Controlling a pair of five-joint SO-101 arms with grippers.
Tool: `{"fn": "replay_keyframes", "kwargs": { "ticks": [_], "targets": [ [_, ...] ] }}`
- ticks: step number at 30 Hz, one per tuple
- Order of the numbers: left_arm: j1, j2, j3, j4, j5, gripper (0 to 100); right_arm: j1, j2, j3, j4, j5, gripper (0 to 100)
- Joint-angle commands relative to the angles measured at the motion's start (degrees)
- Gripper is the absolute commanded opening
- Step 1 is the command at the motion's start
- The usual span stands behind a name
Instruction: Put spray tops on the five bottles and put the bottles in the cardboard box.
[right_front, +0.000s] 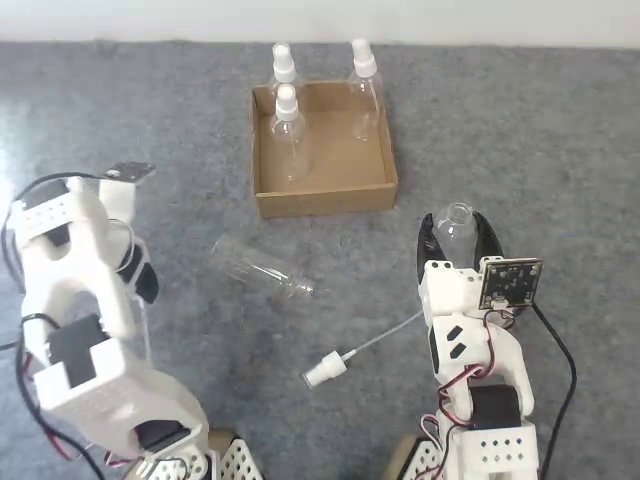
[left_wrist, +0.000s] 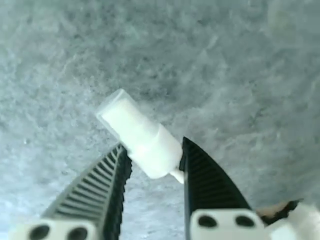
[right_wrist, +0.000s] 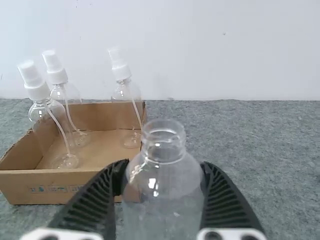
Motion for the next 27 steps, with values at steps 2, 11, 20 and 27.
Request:
{"fn": "replay_keyframes", "kwargs": {
  "ticks": [2, 11, 20, 27],
  "targets": [
    [-1.6, -0.7, -2.7, -3.0, -20.8, 6, 0.5, -0.7, -0.1, -1.5, 1.1, 2.0],
    [-3.5, -0.7, -0.9, -9.3, -25.7, 7, 0.5, -0.7, -0.1, -1.5, 1.1, 2.0],
    [-4.5, -0.7, -0.5, -9.2, -25.7, 20, 0.5, -0.7, -0.1, -1.5, 1.1, 2.0],
    [-4.5, -0.8, -0.6, -7.7, -25.6, 20, 0.5, -0.7, -0.1, -1.5, 1.1, 2.0]
  ]
}}
